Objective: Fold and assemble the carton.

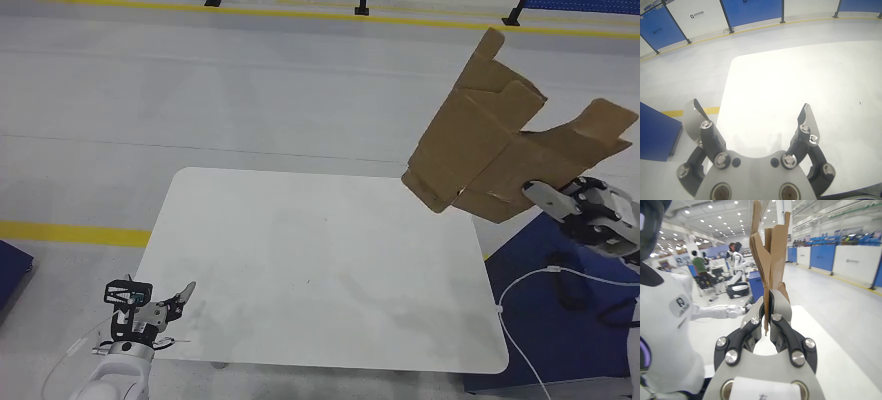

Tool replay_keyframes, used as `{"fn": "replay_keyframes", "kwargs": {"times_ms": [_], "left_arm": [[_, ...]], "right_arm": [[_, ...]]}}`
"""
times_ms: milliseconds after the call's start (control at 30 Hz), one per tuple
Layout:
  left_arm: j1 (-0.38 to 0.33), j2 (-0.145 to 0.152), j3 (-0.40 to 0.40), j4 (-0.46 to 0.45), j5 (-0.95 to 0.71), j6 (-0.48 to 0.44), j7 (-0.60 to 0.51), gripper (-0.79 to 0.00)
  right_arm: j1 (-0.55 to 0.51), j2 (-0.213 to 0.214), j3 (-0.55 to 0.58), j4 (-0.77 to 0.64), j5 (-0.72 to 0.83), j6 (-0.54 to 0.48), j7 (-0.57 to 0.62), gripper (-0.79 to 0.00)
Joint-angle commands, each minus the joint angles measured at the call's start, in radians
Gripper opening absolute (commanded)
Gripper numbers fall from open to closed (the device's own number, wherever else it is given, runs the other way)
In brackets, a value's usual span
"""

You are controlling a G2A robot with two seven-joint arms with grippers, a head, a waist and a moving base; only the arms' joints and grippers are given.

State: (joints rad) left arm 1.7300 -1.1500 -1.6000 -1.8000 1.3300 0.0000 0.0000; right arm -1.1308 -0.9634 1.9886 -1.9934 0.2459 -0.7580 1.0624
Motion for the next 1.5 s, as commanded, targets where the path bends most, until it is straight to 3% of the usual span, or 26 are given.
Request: {"fn": "replay_keyframes", "kwargs": {"times_ms": [0, 200, 400, 500, 733, 833, 967, 1133, 1300, 1467], "left_arm": [[0.0, 0.0, 0.0, 0.0, 0.0, 0.0, 0.0, 0.0], [0.0, 0.0, 0.0, 0.0, 0.0, 0.0, 0.0, 0.0], [0.0, 0.0, 0.0, 0.0, 0.0, 0.0, 0.0, 0.0], [0.0, 0.0, 0.0, 0.0, 0.0, 0.0, 0.0, 0.0], [0.0, 0.0, 0.0, 0.0, 0.0, 0.0, 0.0, 0.0], [0.0, 0.0, 0.0, 0.0, 0.0, 0.0, 0.0, 0.0], [0.0, 0.0, 0.0, 0.0, 0.0, 0.0, 0.0, 0.0], [0.0, 0.0, 0.0, 0.0, 0.0, 0.0, 0.0, 0.0], [0.0, 0.0, 0.0, 0.0, 0.0, 0.0, 0.0, 0.0], [0.0, 0.0, 0.0, 0.0, 0.0, 0.0, 0.0, 0.0]], "right_arm": [[-0.035, 0.01, 0.027, -0.031, -0.123, -0.076, -0.077, -0.785], [-0.149, 0.029, 0.082, -0.116, -0.494, -0.254, -0.258, -0.785], [-0.235, 0.017, 0.079, -0.261, -0.846, -0.254, -0.395, -0.785], [-0.276, 0.009, 0.07, -0.356, -1.137, -0.254, -0.489, -0.785], [-0.363, -0.006, -0.039, -0.357, -1.691, -0.207, -0.915, -0.785], [-0.421, -0.011, -0.066, -0.35, -1.749, -0.151, -1.057, -0.785], [-0.428, -0.011, -0.015, -0.233, -1.477, -0.21, -1.164, -0.785], [-0.397, 0.027, -0.003, -0.12, -0.93, -0.254, -1.056, -0.785], [-0.352, 0.104, -0.083, -0.024, -0.266, -0.244, -0.712, -0.785], [-0.265, 0.163, -0.255, 0.066, 0.363, -0.059, -0.246, -0.785]]}}
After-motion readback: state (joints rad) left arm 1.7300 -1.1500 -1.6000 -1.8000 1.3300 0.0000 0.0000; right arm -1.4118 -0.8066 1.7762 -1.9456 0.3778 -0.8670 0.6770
